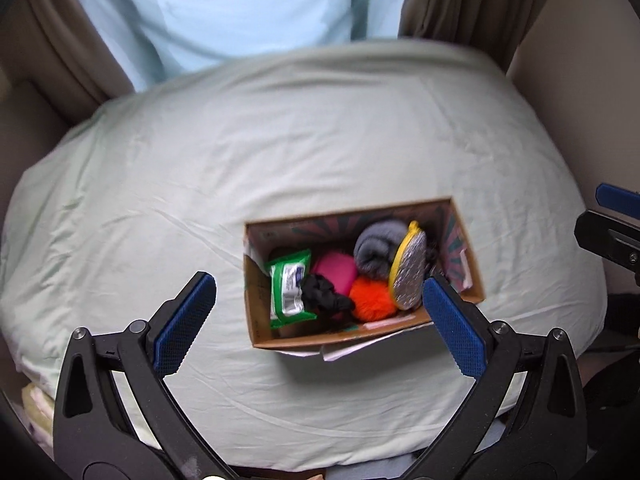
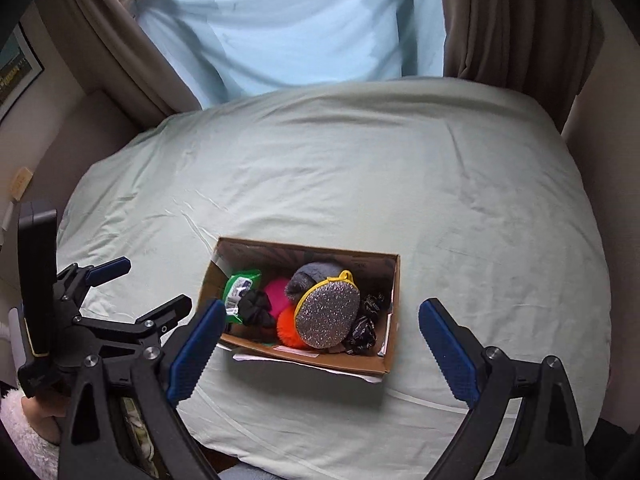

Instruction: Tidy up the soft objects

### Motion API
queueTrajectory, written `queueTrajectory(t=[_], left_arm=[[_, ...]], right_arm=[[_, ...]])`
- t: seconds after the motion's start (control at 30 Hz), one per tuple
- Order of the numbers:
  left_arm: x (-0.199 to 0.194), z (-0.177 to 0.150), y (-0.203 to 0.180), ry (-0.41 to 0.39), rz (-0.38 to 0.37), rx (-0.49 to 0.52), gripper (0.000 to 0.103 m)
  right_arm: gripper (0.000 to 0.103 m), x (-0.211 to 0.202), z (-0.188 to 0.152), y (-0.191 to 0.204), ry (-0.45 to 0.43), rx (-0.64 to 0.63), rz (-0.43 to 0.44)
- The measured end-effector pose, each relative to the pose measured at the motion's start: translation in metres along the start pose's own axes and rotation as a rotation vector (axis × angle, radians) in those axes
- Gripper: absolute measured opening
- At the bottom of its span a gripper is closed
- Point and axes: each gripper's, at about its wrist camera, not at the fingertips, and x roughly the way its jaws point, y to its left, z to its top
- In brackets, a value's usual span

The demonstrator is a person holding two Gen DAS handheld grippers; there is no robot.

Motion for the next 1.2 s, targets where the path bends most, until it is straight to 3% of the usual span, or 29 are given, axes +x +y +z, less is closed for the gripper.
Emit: queueTrajectory(t=[0.17, 0.33, 0.47, 0.67, 0.77, 1.2], left_arm=[[-0.088, 0.013, -0.009, -0.159, 0.030, -0.048, 0.103], [-0.163, 0.014, -0.017, -0.320, -0.042, -0.152, 0.103], [-0.210, 0.004, -0.025, -0.458, -0.027, -0.207, 0.103], [-0.255, -0.007, -0.051, -0.605, 0.058, -0.181, 0.103], [-0.267, -0.011, -0.062, -0.645, 0.060, -0.160, 0.103], [-0.278, -0.013, -0.079, -0.675, 0.054, -0.112, 0.103]], right_arm=[[0.096, -0.081, 0.010, 0.002, -0.136, -0.038, -0.051], [0.096, -0.148, 0.015, 0.002, -0.287, -0.050, -0.093], [0.096, -0.183, 0.010, -0.002, -0.388, -0.056, -0.136], [0.096, -0.208, -0.004, -0.004, -0.475, -0.070, -0.205], [0.096, -0.214, -0.010, -0.009, -0.496, -0.057, -0.209], [0.096, -0.228, -0.016, -0.028, -0.523, -0.002, -0.245]])
